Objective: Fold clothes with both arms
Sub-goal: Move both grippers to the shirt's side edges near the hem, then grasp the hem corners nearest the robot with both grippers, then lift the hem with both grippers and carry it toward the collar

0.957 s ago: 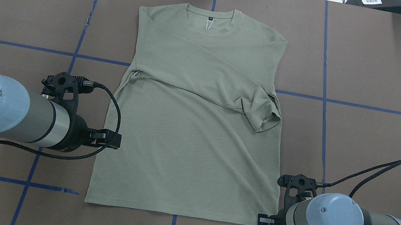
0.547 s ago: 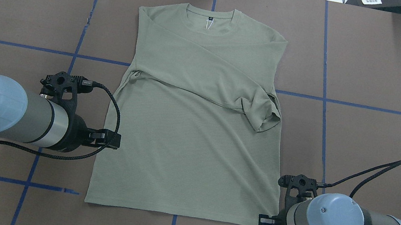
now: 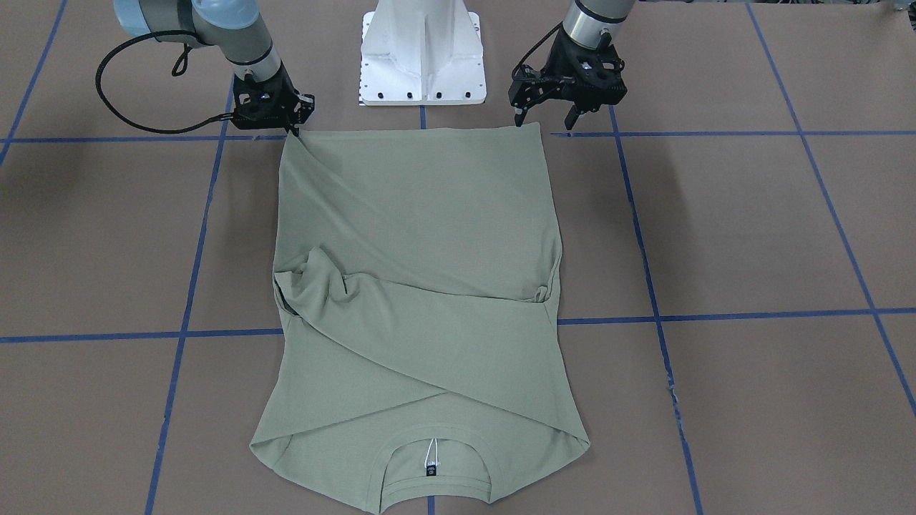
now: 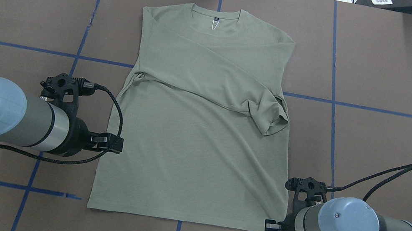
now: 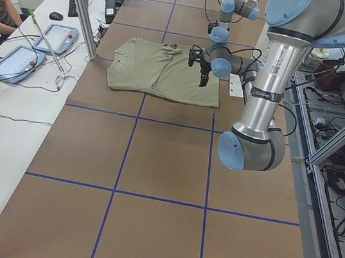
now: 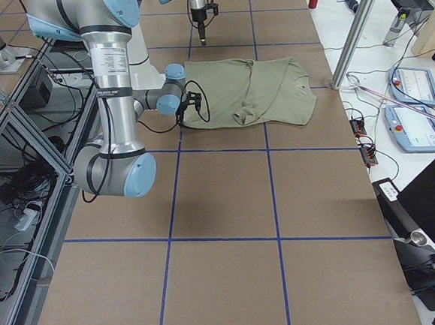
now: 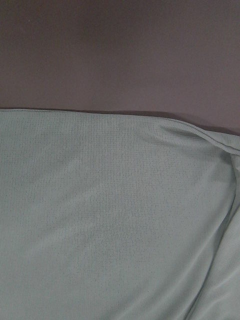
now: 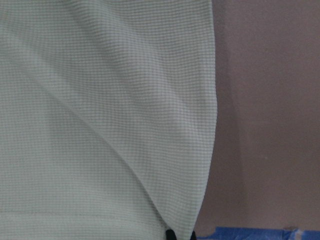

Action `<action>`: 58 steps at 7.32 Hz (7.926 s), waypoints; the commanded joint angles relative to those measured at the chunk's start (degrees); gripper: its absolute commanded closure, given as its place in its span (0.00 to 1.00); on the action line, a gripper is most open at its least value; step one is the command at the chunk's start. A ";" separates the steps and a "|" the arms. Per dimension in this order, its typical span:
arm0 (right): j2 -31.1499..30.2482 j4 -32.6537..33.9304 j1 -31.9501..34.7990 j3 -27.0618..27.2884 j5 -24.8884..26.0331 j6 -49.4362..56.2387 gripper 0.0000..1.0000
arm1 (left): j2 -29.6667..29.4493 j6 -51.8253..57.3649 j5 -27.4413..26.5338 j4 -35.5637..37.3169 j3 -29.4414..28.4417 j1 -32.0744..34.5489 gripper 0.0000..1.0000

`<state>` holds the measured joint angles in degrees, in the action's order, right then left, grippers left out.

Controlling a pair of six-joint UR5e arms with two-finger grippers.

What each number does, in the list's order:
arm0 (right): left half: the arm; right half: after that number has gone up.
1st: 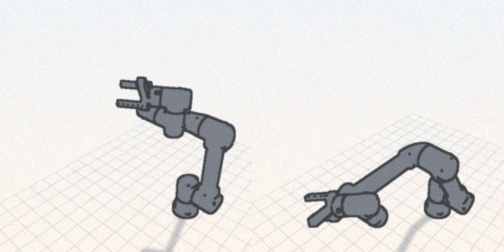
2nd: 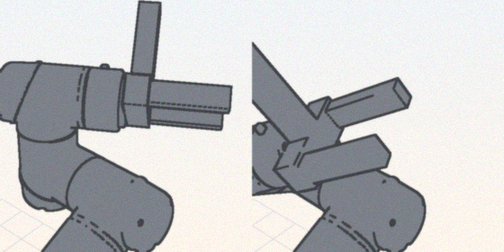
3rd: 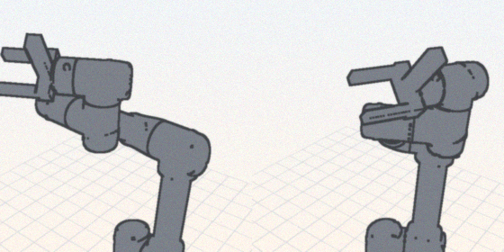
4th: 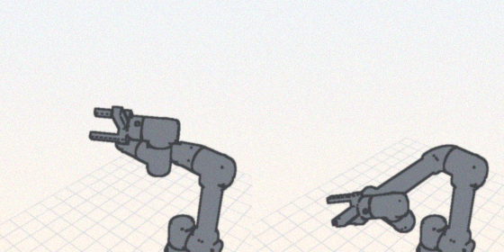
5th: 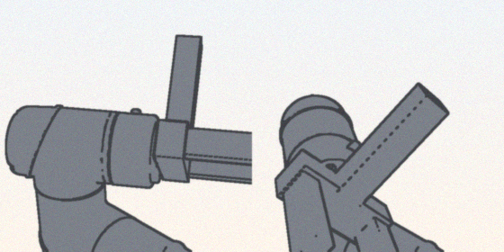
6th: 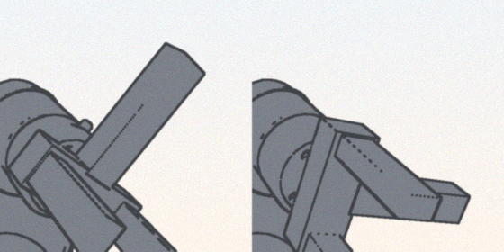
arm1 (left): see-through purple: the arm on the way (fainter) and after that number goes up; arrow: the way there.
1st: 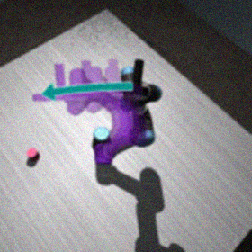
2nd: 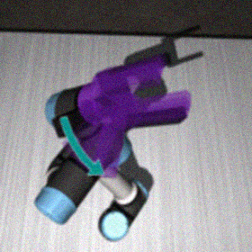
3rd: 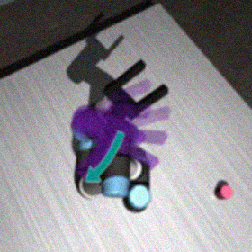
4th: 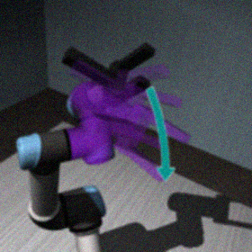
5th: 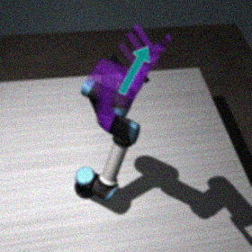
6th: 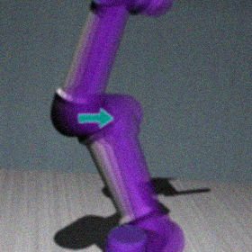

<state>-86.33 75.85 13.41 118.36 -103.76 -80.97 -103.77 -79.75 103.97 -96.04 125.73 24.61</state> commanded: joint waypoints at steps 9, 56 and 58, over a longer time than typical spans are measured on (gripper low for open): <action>0.38 -0.18 2.94 3.55 -0.04 -1.99 1.00 | 1.11 -18.08 -4.74 -1.43 -9.71 -15.03 0.05; 23.21 -0.79 38.09 -19.08 -23.50 6.95 1.00 | -11.11 -15.26 -3.51 -1.30 -15.22 12.65 1.00; 26.11 -0.88 39.15 -24.73 -23.42 8.11 1.00 | -11.19 -15.18 -3.51 -5.36 -19.37 13.97 1.00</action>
<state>-62.24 75.04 51.84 97.29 -127.24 -73.63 -114.81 -94.98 100.48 -98.54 109.30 37.74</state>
